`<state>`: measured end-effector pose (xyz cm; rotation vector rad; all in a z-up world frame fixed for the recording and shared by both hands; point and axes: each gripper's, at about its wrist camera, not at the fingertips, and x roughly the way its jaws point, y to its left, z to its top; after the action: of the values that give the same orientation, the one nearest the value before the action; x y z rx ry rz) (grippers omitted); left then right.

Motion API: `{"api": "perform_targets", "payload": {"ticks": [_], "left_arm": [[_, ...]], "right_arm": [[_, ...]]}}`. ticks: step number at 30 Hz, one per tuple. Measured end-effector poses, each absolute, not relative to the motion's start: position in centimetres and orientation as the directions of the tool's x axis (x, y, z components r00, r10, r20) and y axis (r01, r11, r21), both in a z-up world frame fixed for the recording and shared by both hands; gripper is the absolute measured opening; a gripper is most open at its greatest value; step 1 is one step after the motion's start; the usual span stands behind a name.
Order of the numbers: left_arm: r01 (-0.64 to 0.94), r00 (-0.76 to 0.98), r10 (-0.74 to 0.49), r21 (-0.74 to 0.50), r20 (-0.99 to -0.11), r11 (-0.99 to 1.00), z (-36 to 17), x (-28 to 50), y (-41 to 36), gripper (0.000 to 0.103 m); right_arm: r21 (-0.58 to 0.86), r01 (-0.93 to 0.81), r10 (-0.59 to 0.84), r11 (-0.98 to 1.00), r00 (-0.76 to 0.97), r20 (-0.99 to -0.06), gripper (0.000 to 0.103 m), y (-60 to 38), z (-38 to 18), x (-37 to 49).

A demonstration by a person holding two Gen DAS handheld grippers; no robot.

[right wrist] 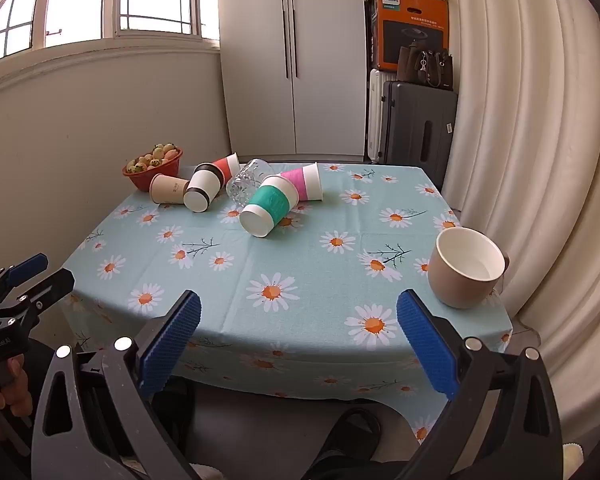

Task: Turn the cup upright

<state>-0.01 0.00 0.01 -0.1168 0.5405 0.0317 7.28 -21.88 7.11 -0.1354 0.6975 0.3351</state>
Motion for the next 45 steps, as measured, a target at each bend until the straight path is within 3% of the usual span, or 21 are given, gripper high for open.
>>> {"api": "perform_targets", "payload": {"ticks": [45], "left_arm": [[-0.062, 0.862, -0.005, -0.114, -0.507, 0.992, 0.53, 0.1, -0.01, 0.096]], "right_arm": [[-0.023, -0.346, 0.247, 0.938, 0.715, -0.654, 0.097, -21.73, 7.01, 7.21]]}}
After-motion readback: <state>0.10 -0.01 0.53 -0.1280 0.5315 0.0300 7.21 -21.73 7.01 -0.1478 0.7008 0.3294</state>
